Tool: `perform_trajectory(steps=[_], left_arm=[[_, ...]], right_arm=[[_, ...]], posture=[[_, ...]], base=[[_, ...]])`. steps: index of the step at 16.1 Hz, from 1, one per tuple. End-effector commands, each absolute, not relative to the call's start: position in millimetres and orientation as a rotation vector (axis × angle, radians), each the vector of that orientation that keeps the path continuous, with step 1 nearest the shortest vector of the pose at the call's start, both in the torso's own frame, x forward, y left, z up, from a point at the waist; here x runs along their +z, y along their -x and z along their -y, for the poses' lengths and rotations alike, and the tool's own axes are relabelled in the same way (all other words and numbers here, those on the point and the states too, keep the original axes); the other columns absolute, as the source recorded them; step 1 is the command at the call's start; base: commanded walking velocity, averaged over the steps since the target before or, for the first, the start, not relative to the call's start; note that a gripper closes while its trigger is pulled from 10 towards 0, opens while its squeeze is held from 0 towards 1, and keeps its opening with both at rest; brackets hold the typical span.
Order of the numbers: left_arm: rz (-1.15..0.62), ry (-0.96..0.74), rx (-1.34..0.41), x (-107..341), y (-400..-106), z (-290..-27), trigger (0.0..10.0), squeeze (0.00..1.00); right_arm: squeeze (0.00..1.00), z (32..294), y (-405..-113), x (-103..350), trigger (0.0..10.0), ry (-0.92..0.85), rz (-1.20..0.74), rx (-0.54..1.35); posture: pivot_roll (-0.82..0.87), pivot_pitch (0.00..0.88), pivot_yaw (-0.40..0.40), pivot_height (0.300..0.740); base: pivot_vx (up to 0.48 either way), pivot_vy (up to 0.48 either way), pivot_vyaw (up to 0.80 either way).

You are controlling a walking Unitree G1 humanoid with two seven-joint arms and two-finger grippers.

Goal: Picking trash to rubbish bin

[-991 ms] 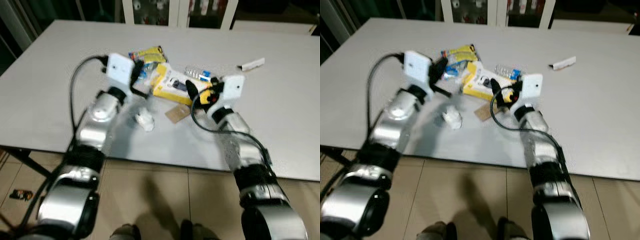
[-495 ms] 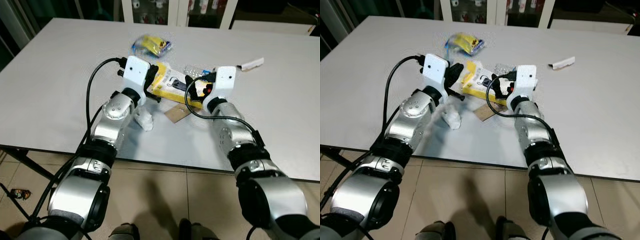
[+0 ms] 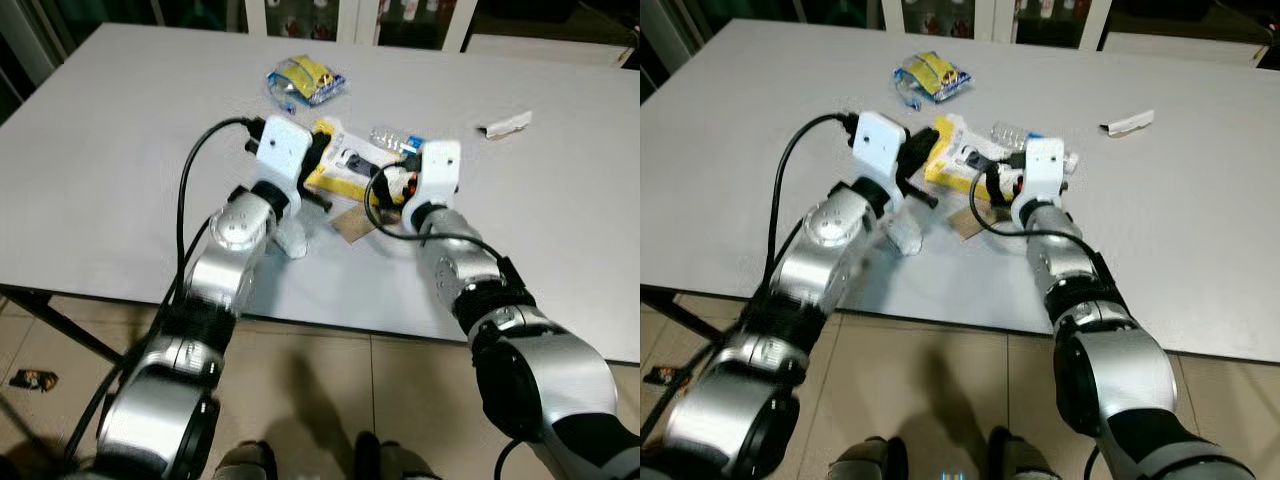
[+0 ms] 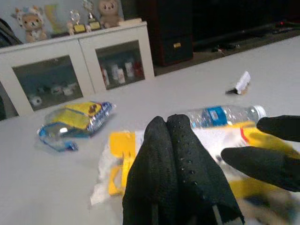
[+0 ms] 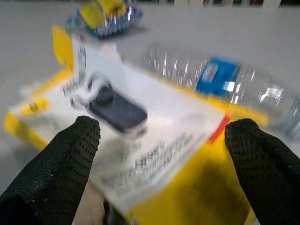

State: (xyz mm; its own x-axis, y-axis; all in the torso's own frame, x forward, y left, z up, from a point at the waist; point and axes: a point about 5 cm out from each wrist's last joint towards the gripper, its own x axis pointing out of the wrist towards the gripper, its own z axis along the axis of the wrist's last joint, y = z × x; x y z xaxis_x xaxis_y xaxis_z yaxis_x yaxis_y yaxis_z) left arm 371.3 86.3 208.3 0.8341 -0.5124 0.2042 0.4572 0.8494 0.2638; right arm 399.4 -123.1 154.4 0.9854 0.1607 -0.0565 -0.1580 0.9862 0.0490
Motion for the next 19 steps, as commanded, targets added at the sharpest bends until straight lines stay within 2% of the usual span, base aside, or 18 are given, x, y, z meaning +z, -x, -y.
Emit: perform_trajectory(steps=[1, 5, 9, 15, 19], left_arm=[[0.289, -0.218, -0.536, 214.7, -365.9, -84.3, 10.0, 0.0], [0.274, -0.22, -0.588, 221.5, -344.2, -81.6, 10.0, 0.0], [0.263, -0.219, -0.609, 222.9, -343.0, -77.8, 10.0, 0.0], [0.266, -0.16, -0.654, 230.0, -345.1, -63.0, 10.0, 0.0], [0.258, -0.135, -0.641, 229.3, -349.3, -63.0, 10.0, 0.0]], right_arm=[[0.0, 126.3, -393.4, 135.8, 10.0, -0.026, -0.133, 0.151], [0.0, 125.4, -382.3, 110.5, 10.0, -0.04, -0.209, 0.147], [0.0, 126.1, -376.9, 102.2, 10.0, -0.061, -0.205, 0.151], [0.0, 144.2, -356.6, 90.3, 10.0, -0.11, -0.085, 0.115], [0.0, 142.4, -334.3, 99.3, 10.0, -0.118, 0.004, 0.14]], posture=[[0.16, 0.249, -0.014, 0.74], [0.17, 0.305, -0.007, 0.74], [0.14, 0.3, -0.008, 0.74], [0.01, 0.261, -0.014, 0.74], [-0.02, 0.245, -0.002, 0.74]], base=[[0.0, 0.0, 0.0], [0.0, 0.0, 0.0], [0.0, 0.0, 0.0], [0.0, 0.0, 0.0], [0.0, 0.0, 0.0]])
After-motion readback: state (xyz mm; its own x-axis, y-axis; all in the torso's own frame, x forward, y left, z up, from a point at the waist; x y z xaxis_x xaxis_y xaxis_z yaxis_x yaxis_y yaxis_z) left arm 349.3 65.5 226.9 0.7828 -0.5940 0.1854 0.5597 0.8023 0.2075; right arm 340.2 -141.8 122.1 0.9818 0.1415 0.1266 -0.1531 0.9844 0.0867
